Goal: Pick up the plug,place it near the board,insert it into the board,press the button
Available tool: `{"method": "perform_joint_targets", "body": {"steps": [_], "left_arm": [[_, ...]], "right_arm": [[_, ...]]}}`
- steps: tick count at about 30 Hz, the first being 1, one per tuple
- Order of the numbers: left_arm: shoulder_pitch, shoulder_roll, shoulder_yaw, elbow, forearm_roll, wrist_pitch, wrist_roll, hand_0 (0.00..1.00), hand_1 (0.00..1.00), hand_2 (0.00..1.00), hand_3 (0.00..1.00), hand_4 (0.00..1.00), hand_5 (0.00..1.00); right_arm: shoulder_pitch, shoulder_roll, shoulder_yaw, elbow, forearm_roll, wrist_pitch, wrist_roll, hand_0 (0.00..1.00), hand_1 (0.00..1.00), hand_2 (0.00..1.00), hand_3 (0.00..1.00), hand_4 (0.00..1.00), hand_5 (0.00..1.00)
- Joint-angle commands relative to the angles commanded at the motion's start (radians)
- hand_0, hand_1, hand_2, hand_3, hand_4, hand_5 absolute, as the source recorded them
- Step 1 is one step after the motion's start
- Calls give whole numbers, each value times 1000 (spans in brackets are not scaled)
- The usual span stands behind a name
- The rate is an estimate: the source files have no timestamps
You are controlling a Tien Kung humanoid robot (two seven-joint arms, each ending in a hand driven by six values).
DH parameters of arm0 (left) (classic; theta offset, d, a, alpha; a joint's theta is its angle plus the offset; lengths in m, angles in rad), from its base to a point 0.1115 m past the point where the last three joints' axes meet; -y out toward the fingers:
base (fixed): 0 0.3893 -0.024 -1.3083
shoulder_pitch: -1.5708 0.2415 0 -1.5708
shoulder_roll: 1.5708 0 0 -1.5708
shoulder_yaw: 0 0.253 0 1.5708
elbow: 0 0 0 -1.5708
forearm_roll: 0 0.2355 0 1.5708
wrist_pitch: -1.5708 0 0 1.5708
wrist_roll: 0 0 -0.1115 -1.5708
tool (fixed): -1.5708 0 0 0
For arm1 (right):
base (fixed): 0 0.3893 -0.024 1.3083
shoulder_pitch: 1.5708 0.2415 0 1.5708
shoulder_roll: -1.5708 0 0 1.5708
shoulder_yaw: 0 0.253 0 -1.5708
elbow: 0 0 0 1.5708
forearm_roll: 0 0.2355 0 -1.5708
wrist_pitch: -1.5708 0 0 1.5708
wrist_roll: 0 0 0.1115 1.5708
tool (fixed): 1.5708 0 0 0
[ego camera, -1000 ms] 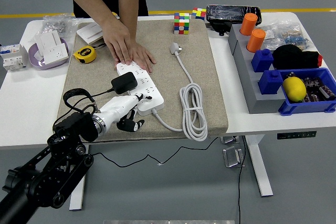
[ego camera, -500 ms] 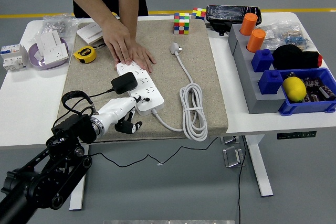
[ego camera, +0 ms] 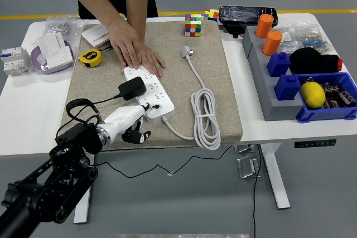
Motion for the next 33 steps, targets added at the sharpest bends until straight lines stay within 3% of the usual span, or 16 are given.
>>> {"method": "perform_joint_targets", "body": {"steps": [12, 15, 16, 21, 22, 27, 28, 33], "left_arm": [[6, 5, -66, -126, 0, 20, -6, 194, 39, 152, 869, 623, 2], [-4, 10, -73, -153, 0, 56, -14, 194, 39, 152, 869, 623, 2], [-11, 11, -77, -157, 0, 78, -20, 233, 160, 256, 860, 620, 2], [-33, 3, -106, -160, -95, 160, -56, 233, 160, 256, 860, 620, 2], [-37, 1, -111, -160, -118, 163, -59, 464, 578, 544, 841, 691, 63], [-61, -12, -140, -141, -270, 176, -64, 464, 578, 544, 841, 691, 63], [-67, -13, -146, -132, -315, 172, -60, 900, 986, 978, 983, 998, 367], [-96, -17, -166, -83, -450, 144, -40, 900, 986, 978, 983, 998, 367]], "right_arm": [[-2, 2, -2, 1, 1, -4, -2, 832, 822, 801, 833, 998, 998], [-1, 3, -2, 2, 0, -4, -2, 832, 822, 801, 833, 998, 998], [0, 3, -1, 2, 0, -5, -2, 832, 822, 801, 833, 998, 998], [3, 3, 2, 3, -2, -8, -2, 832, 822, 801, 833, 998, 998], [3, 3, 1, 2, -1, -8, -3, 832, 821, 801, 833, 998, 998], [2, 4, 2, 2, 1, -9, -3, 832, 821, 801, 833, 998, 998], [2, 4, 2, 2, 1, -9, -3, 832, 821, 801, 833, 998, 998], [5, 3, 4, 3, 0, -10, -3, 832, 821, 801, 833, 998, 998]]}}
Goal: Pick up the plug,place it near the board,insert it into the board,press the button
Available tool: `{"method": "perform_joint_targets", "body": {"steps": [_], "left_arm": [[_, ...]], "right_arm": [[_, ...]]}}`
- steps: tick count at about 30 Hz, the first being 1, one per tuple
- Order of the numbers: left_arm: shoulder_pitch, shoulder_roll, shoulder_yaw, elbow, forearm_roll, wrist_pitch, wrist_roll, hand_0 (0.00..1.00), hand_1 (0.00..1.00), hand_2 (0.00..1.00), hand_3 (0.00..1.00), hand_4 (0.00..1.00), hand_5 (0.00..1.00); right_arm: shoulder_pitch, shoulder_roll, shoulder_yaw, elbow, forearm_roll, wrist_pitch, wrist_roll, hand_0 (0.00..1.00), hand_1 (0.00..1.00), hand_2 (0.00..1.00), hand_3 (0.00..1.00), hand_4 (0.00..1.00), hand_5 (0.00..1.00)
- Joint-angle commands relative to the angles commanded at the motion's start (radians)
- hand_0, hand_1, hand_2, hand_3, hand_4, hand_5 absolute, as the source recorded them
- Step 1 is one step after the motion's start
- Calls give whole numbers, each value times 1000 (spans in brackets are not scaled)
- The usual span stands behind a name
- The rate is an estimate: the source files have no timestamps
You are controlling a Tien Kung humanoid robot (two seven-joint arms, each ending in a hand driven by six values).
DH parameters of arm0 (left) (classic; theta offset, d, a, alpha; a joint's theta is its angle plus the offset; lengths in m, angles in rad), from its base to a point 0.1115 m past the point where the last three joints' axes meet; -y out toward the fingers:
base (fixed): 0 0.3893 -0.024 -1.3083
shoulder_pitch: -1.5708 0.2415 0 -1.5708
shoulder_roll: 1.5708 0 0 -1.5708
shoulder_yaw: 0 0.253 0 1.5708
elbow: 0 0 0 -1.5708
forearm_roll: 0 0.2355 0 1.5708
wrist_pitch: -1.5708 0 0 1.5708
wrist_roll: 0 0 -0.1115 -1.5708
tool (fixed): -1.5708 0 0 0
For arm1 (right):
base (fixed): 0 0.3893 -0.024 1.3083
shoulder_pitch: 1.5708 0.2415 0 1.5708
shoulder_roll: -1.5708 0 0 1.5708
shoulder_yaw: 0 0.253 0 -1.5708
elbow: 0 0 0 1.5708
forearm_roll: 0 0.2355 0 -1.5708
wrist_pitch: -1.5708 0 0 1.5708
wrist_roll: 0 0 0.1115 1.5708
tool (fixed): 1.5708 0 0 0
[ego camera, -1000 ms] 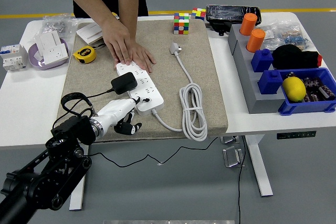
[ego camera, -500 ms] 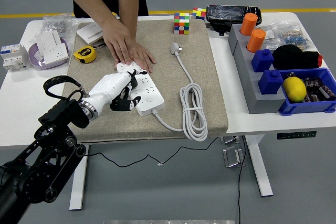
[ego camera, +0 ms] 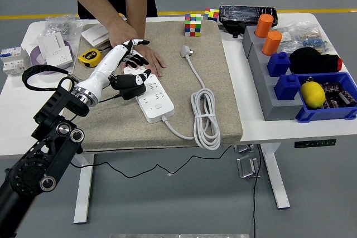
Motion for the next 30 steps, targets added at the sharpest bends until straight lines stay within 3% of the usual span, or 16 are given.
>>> {"method": "perform_joint_targets", "body": {"steps": [1, 5, 11, 18, 19, 27, 30], "left_arm": [[-5, -1, -3, 10, -19, -3, 2, 998, 998, 998, 998, 998, 525], [-43, -7, -14, 84, -59, -11, 10, 998, 998, 998, 998, 998, 525], [-89, -12, -15, 188, -1, 6, 5, 998, 998, 998, 998, 998, 538], [-111, -14, -5, 264, 183, 53, -4, 998, 998, 998, 998, 998, 521], [-109, -14, -3, 272, 216, 55, -5, 998, 998, 998, 988, 998, 473], [-99, -18, 20, 303, 450, 74, -2, 998, 998, 975, 949, 998, 464], [-98, -21, 26, 328, 450, 84, -6, 998, 998, 975, 949, 998, 464]], "right_arm": [[0, 0, 0, 0, 0, 0, 0, 832, 821, 801, 833, 998, 998], [2, 0, -2, 0, 2, 0, 0, 832, 821, 801, 833, 998, 998], [5, -1, -1, 1, 1, 0, 0, 832, 820, 801, 833, 998, 998], [4, -2, -4, 0, 4, 0, 0, 831, 820, 801, 833, 998, 998], [4, -2, -4, 0, 3, 0, 0, 831, 820, 801, 833, 998, 998], [3, -4, -9, 0, 3, 0, -1, 831, 820, 801, 833, 998, 998], [4, -5, -8, 0, 2, -1, -1, 831, 820, 801, 833, 998, 998]]}}
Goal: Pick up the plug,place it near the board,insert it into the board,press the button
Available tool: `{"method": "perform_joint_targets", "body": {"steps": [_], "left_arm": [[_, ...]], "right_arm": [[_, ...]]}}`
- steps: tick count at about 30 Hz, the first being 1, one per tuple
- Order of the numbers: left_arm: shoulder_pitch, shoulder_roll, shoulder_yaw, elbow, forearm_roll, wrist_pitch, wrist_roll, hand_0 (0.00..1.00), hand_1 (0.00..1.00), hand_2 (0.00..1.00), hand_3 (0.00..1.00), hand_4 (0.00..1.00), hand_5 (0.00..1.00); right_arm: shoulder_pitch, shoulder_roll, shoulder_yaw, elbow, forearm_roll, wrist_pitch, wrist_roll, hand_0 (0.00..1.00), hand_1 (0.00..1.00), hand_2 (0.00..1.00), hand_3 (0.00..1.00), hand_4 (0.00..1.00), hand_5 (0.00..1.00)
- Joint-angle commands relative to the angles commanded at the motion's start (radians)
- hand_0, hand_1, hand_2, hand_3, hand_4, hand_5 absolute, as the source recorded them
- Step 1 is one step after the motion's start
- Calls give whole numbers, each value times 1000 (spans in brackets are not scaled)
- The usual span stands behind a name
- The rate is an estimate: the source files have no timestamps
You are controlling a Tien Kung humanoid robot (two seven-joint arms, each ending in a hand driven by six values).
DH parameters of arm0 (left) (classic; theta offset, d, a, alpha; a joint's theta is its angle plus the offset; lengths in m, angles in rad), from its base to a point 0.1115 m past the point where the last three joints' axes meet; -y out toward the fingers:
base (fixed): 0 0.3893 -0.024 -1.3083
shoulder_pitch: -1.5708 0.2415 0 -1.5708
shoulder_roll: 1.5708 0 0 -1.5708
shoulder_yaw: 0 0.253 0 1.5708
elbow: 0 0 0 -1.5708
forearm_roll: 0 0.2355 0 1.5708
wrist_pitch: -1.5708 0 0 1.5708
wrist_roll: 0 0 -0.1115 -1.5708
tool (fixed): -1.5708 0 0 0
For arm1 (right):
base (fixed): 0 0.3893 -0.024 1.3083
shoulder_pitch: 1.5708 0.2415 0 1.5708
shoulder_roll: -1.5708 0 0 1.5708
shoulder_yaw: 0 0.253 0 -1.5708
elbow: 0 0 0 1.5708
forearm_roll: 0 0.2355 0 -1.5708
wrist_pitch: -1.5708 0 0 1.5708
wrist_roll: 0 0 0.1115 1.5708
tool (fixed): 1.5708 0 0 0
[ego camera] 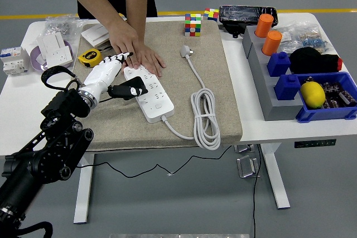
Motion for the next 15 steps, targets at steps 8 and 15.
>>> {"method": "perform_joint_targets", "body": {"steps": [8, 15], "left_arm": [[7, -8, 11, 37, 0, 21, -3, 929, 925, 859, 873, 998, 436], [-1, -12, -4, 91, 0, 39, -12, 880, 882, 807, 869, 998, 448]], "right_arm": [[-3, -1, -3, 0, 1, 0, -1, 830, 820, 800, 833, 998, 998], [-2, -2, -5, 0, 0, 0, 0, 830, 820, 799, 833, 998, 998]]}}
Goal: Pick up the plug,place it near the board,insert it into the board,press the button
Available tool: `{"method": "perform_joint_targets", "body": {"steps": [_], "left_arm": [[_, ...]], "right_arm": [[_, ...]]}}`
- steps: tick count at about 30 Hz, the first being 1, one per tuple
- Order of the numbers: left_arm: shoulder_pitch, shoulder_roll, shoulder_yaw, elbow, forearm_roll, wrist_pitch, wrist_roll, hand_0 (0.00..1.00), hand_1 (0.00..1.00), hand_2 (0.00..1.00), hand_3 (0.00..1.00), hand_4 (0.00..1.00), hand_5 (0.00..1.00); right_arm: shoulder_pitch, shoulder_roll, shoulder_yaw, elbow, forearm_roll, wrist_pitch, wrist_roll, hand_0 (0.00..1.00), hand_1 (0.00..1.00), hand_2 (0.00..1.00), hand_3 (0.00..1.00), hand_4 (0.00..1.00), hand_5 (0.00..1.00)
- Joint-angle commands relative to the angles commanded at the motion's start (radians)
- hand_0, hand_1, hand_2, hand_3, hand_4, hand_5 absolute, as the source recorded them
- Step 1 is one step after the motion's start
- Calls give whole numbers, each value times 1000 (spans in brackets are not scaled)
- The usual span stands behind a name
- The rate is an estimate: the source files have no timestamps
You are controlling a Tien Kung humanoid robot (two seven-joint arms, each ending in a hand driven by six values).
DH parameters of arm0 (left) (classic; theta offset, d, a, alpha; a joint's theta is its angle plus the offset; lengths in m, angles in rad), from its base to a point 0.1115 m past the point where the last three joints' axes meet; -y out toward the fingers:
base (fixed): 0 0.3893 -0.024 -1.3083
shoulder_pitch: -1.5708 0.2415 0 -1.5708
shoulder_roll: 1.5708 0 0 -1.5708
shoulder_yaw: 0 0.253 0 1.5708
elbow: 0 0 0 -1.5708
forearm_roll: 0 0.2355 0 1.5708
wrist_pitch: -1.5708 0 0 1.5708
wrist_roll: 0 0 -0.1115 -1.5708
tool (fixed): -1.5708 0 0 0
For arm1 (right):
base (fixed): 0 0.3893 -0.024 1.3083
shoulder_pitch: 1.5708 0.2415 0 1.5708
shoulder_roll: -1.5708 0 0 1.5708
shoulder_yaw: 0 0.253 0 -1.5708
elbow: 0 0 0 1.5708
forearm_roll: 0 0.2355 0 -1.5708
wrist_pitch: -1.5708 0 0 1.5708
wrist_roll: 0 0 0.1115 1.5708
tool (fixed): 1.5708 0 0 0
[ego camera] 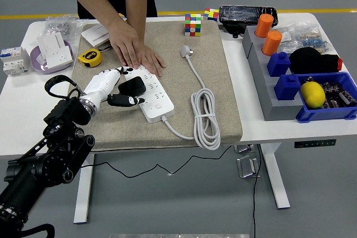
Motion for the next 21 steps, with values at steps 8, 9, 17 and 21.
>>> {"method": "perform_joint_targets", "body": {"steps": [8, 9, 17, 21], "left_arm": [[-11, -9, -3, 29, 0, 16, 9, 711, 743, 728, 849, 998, 467], [-13, -10, -4, 32, 0, 18, 10, 711, 743, 728, 849, 998, 467], [-26, -10, -12, 61, 0, 44, 15, 434, 277, 275, 377, 578, 456], [-25, -10, -15, 72, 0, 29, 13, 434, 277, 275, 377, 578, 456]], "right_arm": [[5, -1, 1, 0, 1, -1, 0, 830, 820, 799, 834, 998, 998], [5, -1, 1, 0, 1, -1, 0, 830, 820, 799, 834, 998, 998], [6, -1, 0, 0, 4, -7, 2, 829, 820, 801, 839, 998, 998], [4, 1, 3, -1, 3, -8, 3, 829, 820, 801, 839, 998, 998]]}}
